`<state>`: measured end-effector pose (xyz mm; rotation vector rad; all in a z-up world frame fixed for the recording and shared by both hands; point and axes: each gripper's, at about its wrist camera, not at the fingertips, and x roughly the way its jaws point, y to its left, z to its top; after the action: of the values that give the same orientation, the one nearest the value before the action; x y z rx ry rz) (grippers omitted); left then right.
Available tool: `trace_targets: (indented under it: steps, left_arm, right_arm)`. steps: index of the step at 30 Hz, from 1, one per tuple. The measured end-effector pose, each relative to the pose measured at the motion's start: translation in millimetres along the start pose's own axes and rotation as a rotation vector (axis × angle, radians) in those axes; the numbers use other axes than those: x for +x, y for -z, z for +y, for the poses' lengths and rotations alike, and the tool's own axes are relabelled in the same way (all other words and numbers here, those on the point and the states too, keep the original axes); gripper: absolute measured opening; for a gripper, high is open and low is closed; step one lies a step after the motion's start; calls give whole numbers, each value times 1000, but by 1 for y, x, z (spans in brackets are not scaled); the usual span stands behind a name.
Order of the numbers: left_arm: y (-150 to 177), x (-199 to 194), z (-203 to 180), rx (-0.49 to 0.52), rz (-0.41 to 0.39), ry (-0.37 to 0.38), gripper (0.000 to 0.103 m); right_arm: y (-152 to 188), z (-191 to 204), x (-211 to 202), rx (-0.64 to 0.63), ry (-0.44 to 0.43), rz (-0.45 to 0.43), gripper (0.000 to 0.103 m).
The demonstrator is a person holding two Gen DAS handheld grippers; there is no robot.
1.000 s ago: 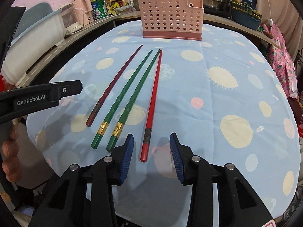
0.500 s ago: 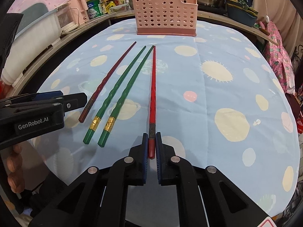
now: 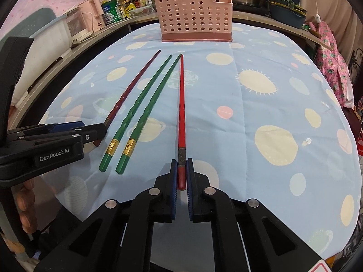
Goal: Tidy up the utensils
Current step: 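Close the right tool on the red chopstick while the left tool closes on a dark red chopstick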
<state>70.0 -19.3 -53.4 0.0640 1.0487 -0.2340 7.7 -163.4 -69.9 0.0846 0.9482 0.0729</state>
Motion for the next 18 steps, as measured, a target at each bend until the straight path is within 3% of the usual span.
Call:
trace_targets:
  steps: [5, 10, 18]
  left_arm:
    - [0, 0, 1, -6, 0, 6, 29]
    - [-1, 1, 2, -1, 6, 13, 10]
    - [0, -1, 3, -3, 14, 25, 8]
  right_arm:
    - [0, 0, 0, -1, 1, 0, 7]
    - [0, -1, 0, 0, 0, 1, 7]
    - [0, -1, -1, 0, -3, 2, 7]
